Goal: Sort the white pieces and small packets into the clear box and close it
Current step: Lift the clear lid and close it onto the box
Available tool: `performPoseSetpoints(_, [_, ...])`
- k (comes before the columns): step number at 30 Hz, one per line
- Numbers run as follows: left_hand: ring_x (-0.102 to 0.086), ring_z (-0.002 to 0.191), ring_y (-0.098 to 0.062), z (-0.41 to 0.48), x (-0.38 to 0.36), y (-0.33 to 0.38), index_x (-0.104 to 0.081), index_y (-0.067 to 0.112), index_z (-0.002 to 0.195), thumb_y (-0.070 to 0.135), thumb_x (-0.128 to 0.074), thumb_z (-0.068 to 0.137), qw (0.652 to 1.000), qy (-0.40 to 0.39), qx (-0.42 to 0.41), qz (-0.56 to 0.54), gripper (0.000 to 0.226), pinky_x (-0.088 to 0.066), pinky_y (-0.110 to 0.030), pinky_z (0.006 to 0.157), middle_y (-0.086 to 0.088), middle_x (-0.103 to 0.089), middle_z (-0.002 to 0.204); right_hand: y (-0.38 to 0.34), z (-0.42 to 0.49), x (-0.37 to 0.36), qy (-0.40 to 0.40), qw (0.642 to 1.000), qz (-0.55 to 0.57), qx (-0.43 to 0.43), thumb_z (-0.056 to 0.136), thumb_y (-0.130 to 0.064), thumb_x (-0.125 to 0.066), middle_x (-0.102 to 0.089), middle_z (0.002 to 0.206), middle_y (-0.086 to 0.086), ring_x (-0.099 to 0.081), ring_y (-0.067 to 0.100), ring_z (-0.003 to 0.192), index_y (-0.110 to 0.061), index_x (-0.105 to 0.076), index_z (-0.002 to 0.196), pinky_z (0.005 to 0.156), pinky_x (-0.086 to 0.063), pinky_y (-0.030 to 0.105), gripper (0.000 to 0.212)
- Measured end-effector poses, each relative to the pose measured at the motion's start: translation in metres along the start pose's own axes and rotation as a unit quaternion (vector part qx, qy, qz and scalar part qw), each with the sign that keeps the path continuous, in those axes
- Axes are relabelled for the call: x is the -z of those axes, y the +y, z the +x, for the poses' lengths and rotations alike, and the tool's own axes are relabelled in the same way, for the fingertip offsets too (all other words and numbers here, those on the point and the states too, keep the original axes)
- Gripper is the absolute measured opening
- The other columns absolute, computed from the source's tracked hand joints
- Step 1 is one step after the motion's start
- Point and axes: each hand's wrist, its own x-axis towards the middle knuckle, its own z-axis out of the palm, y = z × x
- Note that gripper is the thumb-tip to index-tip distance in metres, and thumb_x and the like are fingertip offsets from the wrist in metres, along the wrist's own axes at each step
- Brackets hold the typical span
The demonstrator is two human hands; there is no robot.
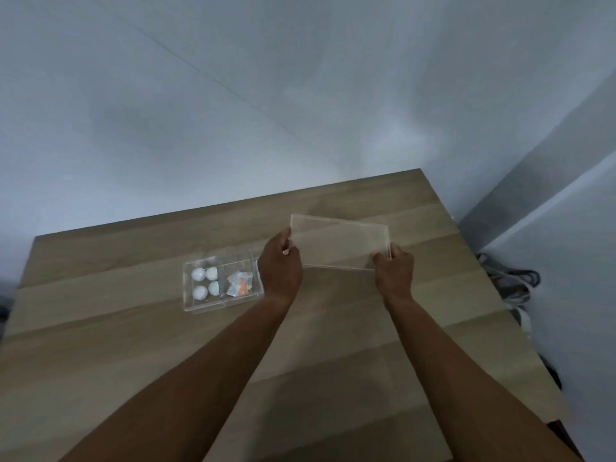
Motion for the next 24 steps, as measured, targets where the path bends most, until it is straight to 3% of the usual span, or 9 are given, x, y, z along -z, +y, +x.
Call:
performPoseSetpoints(2, [-0.062, 0.11, -0.014, 0.006, 0.021, -0.005, -0.061, 0.013, 0.128, 0.007, -0.056, 0.09, 0.999, 0.034, 0.002, -0.023, 0.039, -0.045, -0.023, 0.096, -0.006, -0.066, 0.127, -0.011, -0.01, -0.013, -0.021, 0.999, 0.038, 0.012, 0.08, -0.013, -0.059, -0.058, 0.103, 0.016, -0.055, 0.025, 0.09, 0.001, -0.061, 0.09, 0.078, -0.043, 0.035, 0.017])
performPoseSetpoints(5, [-0.061, 0.112, -0.014, 0.012, 0.058, -0.022, -0.06, 0.013, 0.13, 0.007, -0.056, 0.091, 0.997, 0.062, 0.022, -0.031, 0.039, -0.047, -0.027, 0.099, -0.006, -0.064, 0.129, -0.03, -0.034, -0.038, -0.05, 0.998, 0.025, 0.028, 0.083, -0.013, -0.058, -0.06, 0.115, 0.021, -0.058, 0.033, 0.103, 0.001, -0.063, 0.114, 0.091, -0.047, 0.04, 0.034])
performPoseSetpoints(9, [-0.063, 0.113, -0.019, 0.017, 0.107, -0.052, -0.059, 0.014, 0.13, 0.011, -0.057, 0.091, 0.994, 0.093, 0.05, 0.024, 0.04, -0.047, -0.034, 0.102, -0.007, -0.066, 0.128, -0.047, -0.068, -0.074, -0.102, 0.993, -0.002, 0.061, 0.082, -0.01, -0.06, -0.059, 0.115, 0.024, -0.059, 0.036, 0.103, 0.004, -0.061, 0.114, 0.094, -0.049, 0.045, 0.036])
performPoseSetpoints(14, [-0.063, 0.112, -0.021, 0.011, 0.15, -0.082, -0.062, 0.014, 0.127, 0.009, -0.055, 0.089, 0.989, 0.106, 0.099, 0.04, 0.039, -0.045, -0.029, 0.1, -0.008, -0.068, 0.124, -0.057, -0.098, -0.11, -0.151, 0.984, -0.059, 0.076, 0.085, -0.015, -0.061, -0.054, 0.123, 0.025, -0.053, 0.035, 0.112, 0.006, -0.057, 0.12, 0.098, -0.045, 0.039, 0.041])
performPoseSetpoints(17, [-0.063, 0.114, -0.023, 0.012, 0.161, -0.092, -0.063, 0.013, 0.126, 0.008, -0.054, 0.089, 0.987, 0.094, 0.118, 0.056, 0.039, -0.047, -0.041, 0.104, -0.009, -0.068, 0.124, -0.059, -0.107, -0.122, -0.153, 0.98, -0.098, 0.082, 0.086, -0.02, -0.061, -0.05, 0.13, 0.024, -0.05, 0.037, 0.118, 0.002, -0.053, 0.126, 0.102, -0.041, 0.039, 0.047])
performPoseSetpoints(24, [-0.061, 0.118, -0.024, 0.013, 0.162, -0.105, -0.063, 0.011, 0.125, 0.005, -0.051, 0.089, 0.984, 0.075, 0.151, 0.06, 0.039, -0.045, -0.034, 0.104, -0.011, -0.067, 0.126, -0.057, -0.111, -0.131, -0.14, 0.972, -0.171, 0.079, 0.087, -0.023, -0.059, -0.045, 0.136, 0.024, -0.04, 0.041, 0.125, -0.003, -0.046, 0.133, 0.107, -0.033, 0.04, 0.052])
